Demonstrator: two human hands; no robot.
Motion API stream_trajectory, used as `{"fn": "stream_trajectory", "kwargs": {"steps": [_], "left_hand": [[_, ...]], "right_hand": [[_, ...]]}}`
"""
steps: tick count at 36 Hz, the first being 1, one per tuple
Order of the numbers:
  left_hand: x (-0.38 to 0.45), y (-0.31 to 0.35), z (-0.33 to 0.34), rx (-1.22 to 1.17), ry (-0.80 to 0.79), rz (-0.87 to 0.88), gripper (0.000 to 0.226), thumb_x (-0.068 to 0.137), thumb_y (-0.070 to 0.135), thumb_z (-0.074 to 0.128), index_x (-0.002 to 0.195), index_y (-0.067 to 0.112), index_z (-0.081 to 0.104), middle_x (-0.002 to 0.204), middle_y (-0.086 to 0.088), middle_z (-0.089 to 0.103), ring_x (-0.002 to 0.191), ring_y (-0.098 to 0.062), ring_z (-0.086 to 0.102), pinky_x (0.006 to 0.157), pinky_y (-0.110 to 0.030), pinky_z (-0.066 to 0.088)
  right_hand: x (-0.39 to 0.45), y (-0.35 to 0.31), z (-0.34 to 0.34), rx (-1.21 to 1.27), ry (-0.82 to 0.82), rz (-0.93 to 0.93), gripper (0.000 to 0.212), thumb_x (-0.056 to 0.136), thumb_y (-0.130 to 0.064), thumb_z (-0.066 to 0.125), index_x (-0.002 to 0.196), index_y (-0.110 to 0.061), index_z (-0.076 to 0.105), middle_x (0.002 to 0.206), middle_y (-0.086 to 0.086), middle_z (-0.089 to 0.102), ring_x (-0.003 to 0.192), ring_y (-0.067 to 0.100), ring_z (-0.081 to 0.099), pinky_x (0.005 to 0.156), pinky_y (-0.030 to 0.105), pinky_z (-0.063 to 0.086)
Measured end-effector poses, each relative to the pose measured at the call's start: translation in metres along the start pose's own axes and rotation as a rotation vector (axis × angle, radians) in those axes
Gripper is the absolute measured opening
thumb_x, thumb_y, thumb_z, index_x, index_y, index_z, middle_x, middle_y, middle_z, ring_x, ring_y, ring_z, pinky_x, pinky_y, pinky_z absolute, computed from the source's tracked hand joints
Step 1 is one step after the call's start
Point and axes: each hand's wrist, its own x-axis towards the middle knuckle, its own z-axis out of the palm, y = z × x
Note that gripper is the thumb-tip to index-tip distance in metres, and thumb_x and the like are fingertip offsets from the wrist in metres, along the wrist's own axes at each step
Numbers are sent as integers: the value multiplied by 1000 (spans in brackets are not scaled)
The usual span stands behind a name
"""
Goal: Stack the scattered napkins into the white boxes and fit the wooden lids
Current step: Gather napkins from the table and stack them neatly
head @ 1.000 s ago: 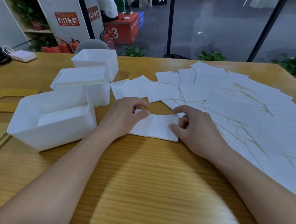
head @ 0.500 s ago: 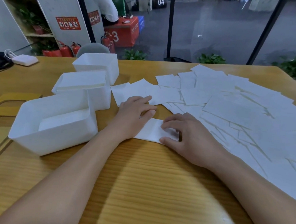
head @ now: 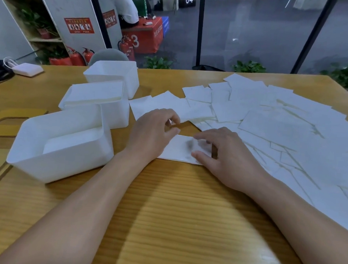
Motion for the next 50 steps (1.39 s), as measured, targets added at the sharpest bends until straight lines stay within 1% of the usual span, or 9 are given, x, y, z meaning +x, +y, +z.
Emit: {"fn": "stream_trajectory", "kwargs": {"steps": [6, 12, 17, 22, 29, 33, 37, 45, 50], "left_hand": [[-10, 6, -7, -126, 78, 29, 29, 102, 17, 70, 123, 35, 60, 99, 17, 64, 89, -1, 62, 74, -24, 54], [-19, 6, -15, -276, -67, 95, 31, 108, 6, 59, 105, 33, 74, 114, 18, 59, 114, -7, 62, 96, -28, 54], [-23, 10, -16, -362, -124, 107, 31, 107, 8, 61, 100, 35, 74, 122, 18, 61, 110, -12, 67, 94, -45, 59], [-25, 10, -19, -406, -104, 111, 42, 96, -3, 51, 106, 29, 76, 122, 14, 66, 118, -16, 63, 93, -33, 56], [-21, 14, -18, -630, -45, -93, 22, 112, 29, 57, 128, 27, 73, 126, 10, 70, 109, -16, 73, 88, -44, 66], [-20, 12, -17, -512, -84, -225, 61, 92, 64, 77, 146, 55, 50, 133, 24, 67, 108, -8, 74, 90, -31, 58], [-17, 9, -18, -515, -68, -305, 74, 88, 67, 80, 151, 56, 44, 133, 22, 70, 117, -6, 68, 97, -30, 55], [-16, 3, -18, -550, -49, -269, 15, 98, 37, 79, 113, 35, 76, 76, 11, 70, 67, -6, 59, 71, -27, 49], [-16, -2, -18, -491, -28, -278, 3, 98, 34, 78, 97, 32, 79, 84, 2, 76, 69, -7, 61, 70, -27, 50]], "right_hand": [[3, -3, -5, 348, 114, 173, 59, 99, -50, 72, 150, -37, 45, 112, -23, 75, 96, 2, 67, 83, 19, 50], [6, -2, -12, 540, 181, 282, 71, 103, -71, 52, 162, -47, 23, 108, -13, 79, 92, 13, 76, 93, 44, 58], [9, -6, -20, 733, 191, 376, 36, 108, -58, 53, 128, -32, 67, 82, 2, 77, 63, 19, 66, 66, 37, 47], [6, 1, -16, 675, 185, 351, 8, 99, -24, 77, 106, -21, 77, 78, -2, 73, 56, 17, 64, 57, 29, 51], [6, 4, -11, 671, 191, 272, 13, 97, -10, 76, 103, -22, 78, 93, 0, 79, 74, 21, 75, 75, 41, 64], [6, 3, -11, 716, 203, 206, 18, 99, -7, 73, 107, -22, 79, 96, 3, 79, 88, 25, 75, 78, 41, 63], [6, 2, -14, 762, 192, 210, 22, 101, -5, 70, 111, -21, 79, 98, 7, 79, 78, 12, 66, 65, 21, 50], [6, 1, -17, 801, 182, 295, 17, 101, -15, 74, 114, -24, 79, 97, 12, 78, 81, 15, 69, 73, 26, 51], [7, 6, -14, 683, 185, 328, 17, 93, -19, 83, 109, -26, 78, 88, 5, 75, 71, 22, 70, 74, 27, 56]]}}
